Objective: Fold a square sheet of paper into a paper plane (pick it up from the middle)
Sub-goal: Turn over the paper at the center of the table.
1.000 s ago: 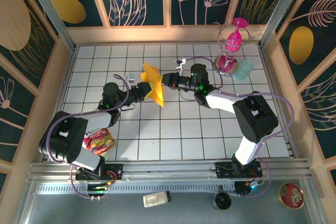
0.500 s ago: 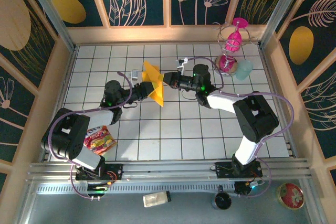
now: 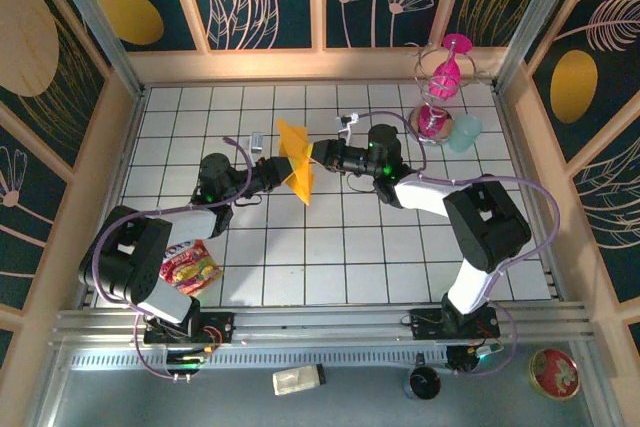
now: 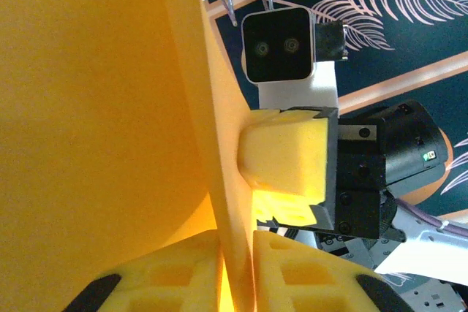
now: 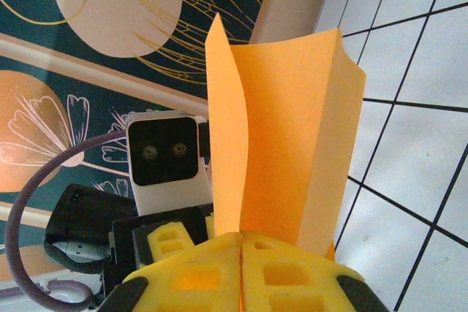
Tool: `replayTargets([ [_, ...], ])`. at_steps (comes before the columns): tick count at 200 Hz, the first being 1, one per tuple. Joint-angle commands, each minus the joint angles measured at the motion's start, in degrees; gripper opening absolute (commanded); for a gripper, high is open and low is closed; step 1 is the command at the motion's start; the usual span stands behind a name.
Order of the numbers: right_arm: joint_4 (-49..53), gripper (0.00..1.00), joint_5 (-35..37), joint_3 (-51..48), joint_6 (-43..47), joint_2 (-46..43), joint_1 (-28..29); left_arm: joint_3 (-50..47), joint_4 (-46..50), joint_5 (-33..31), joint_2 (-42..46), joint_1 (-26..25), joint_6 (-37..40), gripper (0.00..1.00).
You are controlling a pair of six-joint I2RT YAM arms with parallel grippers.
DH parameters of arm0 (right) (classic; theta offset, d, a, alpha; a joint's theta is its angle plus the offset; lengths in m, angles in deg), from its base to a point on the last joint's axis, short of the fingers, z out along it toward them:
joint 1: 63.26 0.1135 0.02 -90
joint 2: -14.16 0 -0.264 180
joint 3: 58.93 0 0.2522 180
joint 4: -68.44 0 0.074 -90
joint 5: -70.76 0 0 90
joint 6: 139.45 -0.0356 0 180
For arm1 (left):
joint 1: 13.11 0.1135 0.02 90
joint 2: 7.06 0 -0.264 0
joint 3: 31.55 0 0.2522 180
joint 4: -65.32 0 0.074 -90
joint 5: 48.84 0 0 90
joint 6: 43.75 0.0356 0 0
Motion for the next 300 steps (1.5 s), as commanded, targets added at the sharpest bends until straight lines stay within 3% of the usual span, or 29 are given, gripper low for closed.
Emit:
replayTargets([
  [1, 0.5, 0.17, 0.5, -1.7, 1.8, -3.6, -2.0, 1.0, 1.3, -1.1, 0.0, -0.2, 2.9, 0.16],
  [27, 8.1, 0.31, 4.5, -2.4, 7.0, -7.1, -3.4, 2.3, 9.3, -2.7, 1.0, -0.1, 7.9, 0.14],
  [52, 15.4, 0.38, 8.7, -4.0, 11.2, -11.1, -5.8, 6.2, 26.2, -8.2, 3.6, -0.2, 18.5, 0.12],
  [96, 29.4, 0.42, 21.3, -5.8, 19.3, -18.9, -7.9, 17.1, 56.6, -26.2, 5.6, -0.5, 36.2, 0.13],
  [141, 35.5, 0.43, 31.0, -8.6, 21.4, -23.5, -8.1, 28.6, 75.5, -51.5, 1.3, -5.5, 47.2, 0.13],
  [171, 37.0, 0.42, 34.2, -10.4, 21.1, -24.9, -8.1, 34.1, 82.1, -69.4, -4.7, -10.1, 49.6, 0.14],
  [194, 38.1, 0.42, 36.3, -11.3, 20.9, -25.8, -8.2, 37.0, 84.6, -78.7, -9.3, -13.1, 50.1, 0.14],
  [264, 38.8, 0.42, 37.2, -13.7, 19.5, -27.1, -9.6, 44.2, 86.8, -89.8, -26.3, -19.9, 50.6, 0.13],
  [300, 39.0, 0.42, 37.1, -14.1, 19.3, -27.2, -10.1, 46.5, 86.4, -89.5, -31.3, -21.4, 48.7, 0.15],
])
